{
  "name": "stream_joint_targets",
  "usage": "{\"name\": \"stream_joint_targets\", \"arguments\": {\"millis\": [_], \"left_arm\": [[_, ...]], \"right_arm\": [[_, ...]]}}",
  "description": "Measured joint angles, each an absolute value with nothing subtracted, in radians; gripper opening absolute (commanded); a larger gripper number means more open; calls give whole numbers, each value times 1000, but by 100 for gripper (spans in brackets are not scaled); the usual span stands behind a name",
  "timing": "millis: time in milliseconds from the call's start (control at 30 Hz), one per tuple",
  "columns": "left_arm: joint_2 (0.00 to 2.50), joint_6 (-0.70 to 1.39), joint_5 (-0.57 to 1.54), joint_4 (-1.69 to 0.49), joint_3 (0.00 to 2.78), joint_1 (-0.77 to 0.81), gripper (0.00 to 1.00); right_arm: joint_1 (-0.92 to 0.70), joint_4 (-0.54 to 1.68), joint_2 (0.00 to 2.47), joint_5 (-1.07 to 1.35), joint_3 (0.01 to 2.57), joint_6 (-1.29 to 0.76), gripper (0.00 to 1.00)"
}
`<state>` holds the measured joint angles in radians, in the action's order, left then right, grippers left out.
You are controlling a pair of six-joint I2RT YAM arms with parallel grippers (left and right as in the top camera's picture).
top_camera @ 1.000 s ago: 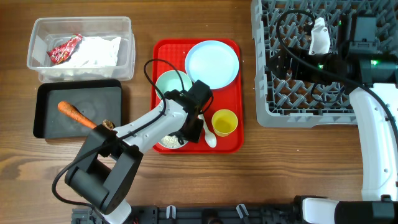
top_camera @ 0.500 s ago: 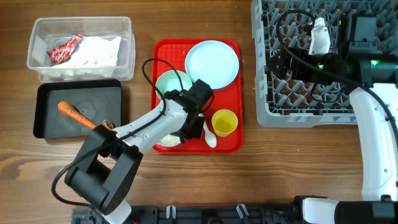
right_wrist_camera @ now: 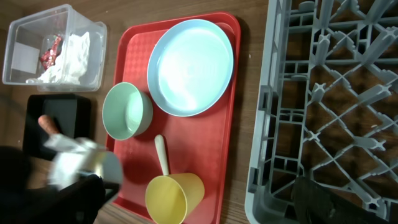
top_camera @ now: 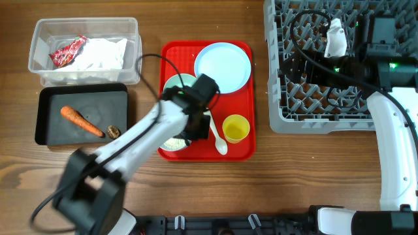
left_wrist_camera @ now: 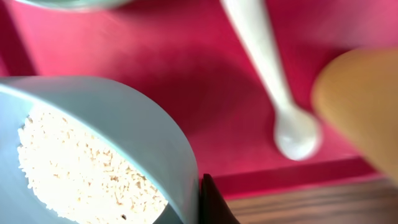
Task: Sort waste into correct bins and load items into the dishwasher rack
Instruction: 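Tip the light-blue bowl over the black tray to dump the rice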
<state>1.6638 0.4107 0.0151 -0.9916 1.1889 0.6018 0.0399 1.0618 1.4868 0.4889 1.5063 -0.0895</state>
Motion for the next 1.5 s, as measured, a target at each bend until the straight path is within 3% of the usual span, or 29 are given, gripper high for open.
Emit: {"name": "stream_joint_targets", "arguments": {"millis": [300, 667, 1100, 1500], "left_arm": [[1407, 432, 55, -1088, 1209, 379, 4], [1395, 331, 152, -1107, 1209, 43, 4], [1497, -19, 671, -994, 1209, -473, 4], [1852, -262, 1077, -986, 1209, -595, 4]], "right_arm": [[40, 1053, 1487, 489, 1506, -89, 100], [40, 1054, 1487, 489, 1506, -89, 100], [40, 1045, 1487, 489, 1506, -89, 100], [40, 1039, 1487, 488, 1506, -89, 100]]}}
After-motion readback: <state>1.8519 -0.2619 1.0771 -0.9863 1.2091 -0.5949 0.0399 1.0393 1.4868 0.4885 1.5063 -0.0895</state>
